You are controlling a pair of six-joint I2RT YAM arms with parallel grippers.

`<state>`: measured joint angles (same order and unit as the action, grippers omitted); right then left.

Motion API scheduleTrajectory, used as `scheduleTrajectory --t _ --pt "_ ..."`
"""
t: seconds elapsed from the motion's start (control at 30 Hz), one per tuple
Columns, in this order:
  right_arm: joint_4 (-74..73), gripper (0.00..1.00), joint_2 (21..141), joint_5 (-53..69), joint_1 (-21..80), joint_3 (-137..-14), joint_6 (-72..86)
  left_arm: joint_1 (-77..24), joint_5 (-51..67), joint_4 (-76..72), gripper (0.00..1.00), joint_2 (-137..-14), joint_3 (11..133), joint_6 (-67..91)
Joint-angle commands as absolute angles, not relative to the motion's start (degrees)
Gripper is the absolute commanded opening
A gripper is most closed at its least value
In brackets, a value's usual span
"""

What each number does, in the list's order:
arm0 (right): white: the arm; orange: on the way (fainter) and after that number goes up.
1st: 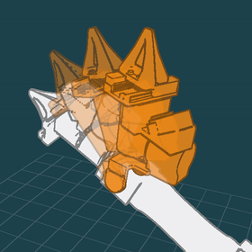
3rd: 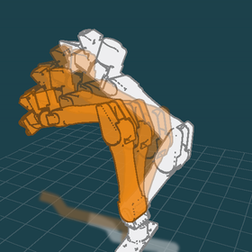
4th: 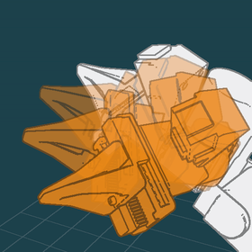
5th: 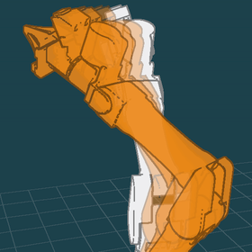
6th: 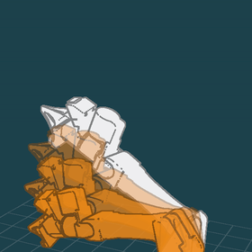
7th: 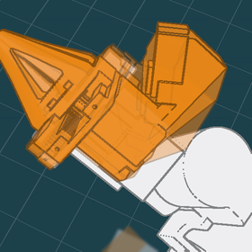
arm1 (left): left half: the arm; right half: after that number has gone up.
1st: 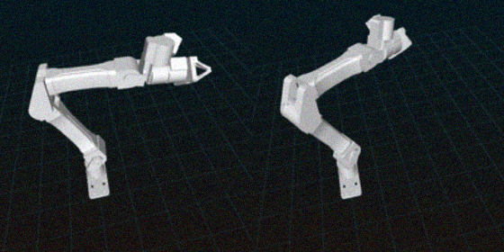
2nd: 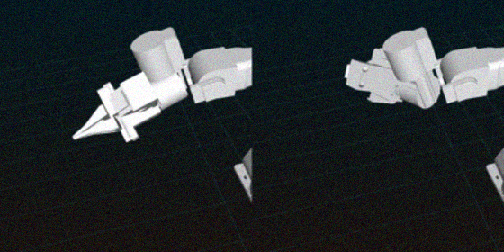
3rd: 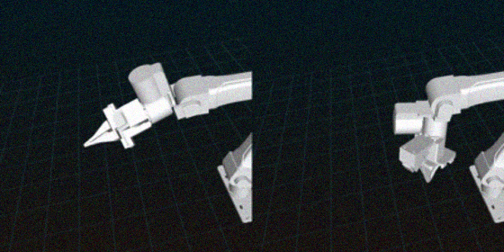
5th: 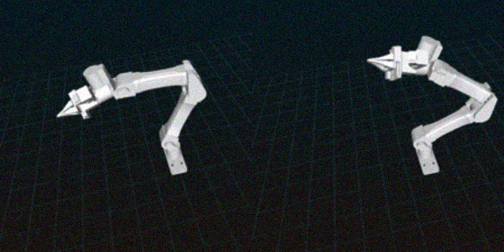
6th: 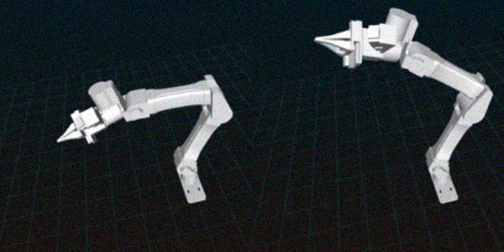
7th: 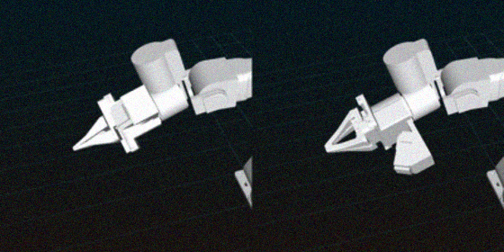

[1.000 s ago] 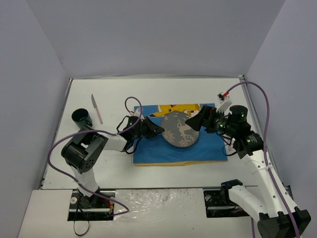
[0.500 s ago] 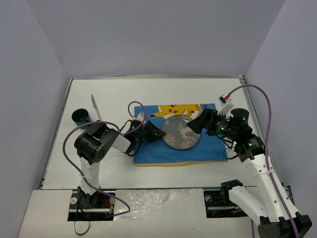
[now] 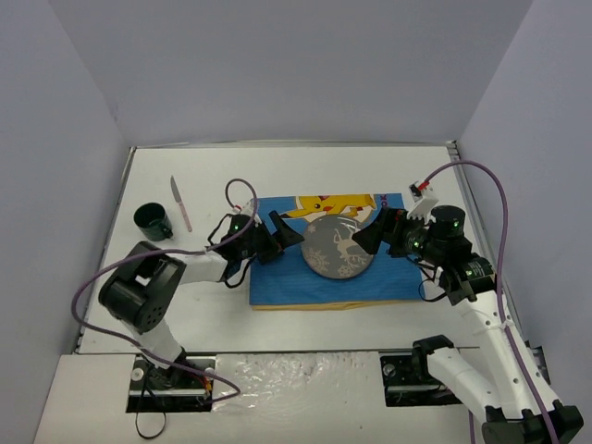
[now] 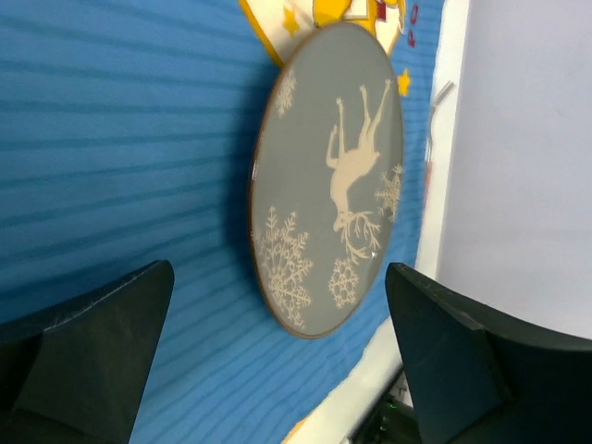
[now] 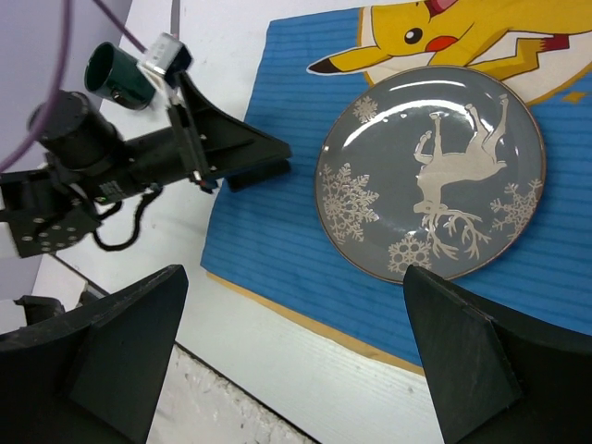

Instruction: Set the dinner table for one person

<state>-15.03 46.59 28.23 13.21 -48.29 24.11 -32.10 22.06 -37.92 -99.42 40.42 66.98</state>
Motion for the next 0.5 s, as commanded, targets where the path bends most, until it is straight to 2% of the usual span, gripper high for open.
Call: scheduleTrajectory --t 0.0,0.2,0.33,0.43,0.47 --pt "-14.26 1.00 46.36 26.61 13.27 -50.86 21.41 -30.29 11.94 -6.29 0.97 -82.35 46.66 49.77" --pt "-14.20 1.00 47.79 26.09 13.53 -52.43 17.77 -25.01 -3.85 32.55 0.97 -70.61 65.33 29.98" --pt "-14.01 1.00 51.07 26.46 13.54 -52.93 12.94 -15.50 -5.23 43.31 0.97 -70.01 76.56 18.93" --pt "-13.63 1.00 53.87 30.04 13.62 -53.53 8.71 -5.95 -3.86 46.13 0.97 -72.60 81.46 11.01" --pt "-13.63 1.00 54.95 30.59 13.71 -53.71 7.64 -5.80 -3.06 46.23 0.97 -73.87 82.46 9.83"
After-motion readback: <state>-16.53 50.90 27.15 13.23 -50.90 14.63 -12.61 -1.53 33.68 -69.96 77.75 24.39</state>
